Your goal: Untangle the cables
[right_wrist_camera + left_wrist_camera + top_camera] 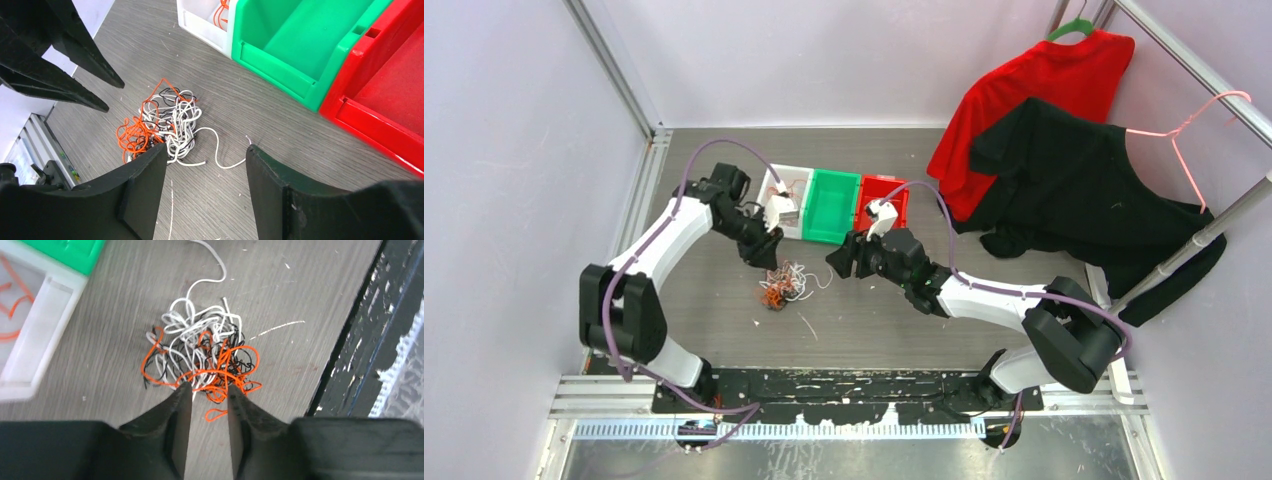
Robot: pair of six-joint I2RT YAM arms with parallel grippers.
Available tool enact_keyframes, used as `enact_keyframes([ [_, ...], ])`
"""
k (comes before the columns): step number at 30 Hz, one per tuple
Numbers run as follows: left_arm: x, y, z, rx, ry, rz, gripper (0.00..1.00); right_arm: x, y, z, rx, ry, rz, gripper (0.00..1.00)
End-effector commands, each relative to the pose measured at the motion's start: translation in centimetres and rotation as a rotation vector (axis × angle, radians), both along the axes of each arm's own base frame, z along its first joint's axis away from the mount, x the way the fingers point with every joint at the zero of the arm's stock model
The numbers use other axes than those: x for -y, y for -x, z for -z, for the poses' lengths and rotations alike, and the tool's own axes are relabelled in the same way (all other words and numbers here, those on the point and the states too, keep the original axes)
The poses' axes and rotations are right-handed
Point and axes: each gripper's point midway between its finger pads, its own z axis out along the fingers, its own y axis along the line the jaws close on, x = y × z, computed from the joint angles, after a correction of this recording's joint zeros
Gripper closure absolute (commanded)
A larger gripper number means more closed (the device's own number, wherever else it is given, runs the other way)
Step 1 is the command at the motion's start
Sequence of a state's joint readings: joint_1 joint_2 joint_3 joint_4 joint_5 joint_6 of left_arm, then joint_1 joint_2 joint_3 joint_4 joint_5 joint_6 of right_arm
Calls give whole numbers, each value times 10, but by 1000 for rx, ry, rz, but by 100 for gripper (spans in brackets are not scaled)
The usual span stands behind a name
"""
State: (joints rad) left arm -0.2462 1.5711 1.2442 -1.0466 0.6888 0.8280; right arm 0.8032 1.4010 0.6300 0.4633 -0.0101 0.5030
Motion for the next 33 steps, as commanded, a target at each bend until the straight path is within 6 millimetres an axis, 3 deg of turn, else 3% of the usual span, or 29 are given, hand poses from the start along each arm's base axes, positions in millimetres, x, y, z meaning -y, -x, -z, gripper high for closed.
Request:
enact_keyframes([
  [1, -13, -35, -2, 88, -36, -288, 52, -9, -7, -42, 86, -90, -4, 35],
  [5, -17, -51, 9, 29, -23, -535, 20, -10, -6, -43, 83, -95, -7, 34],
  [10, -15, -57, 20, -80, 25, -691, 17, -8, -5, -46, 87, -97, -5, 34],
  [21, -2, -52, 45, -256, 102, -698, 27, -6, -5, -46, 95, -90, -2, 35],
  [25, 2, -44, 41, -259, 144, -670, 30, -5, -5, -44, 93, -86, 1, 35],
  [33, 7, -43, 27, -212, 210, -660, 52, -8, -6, -42, 84, -97, -2, 36],
])
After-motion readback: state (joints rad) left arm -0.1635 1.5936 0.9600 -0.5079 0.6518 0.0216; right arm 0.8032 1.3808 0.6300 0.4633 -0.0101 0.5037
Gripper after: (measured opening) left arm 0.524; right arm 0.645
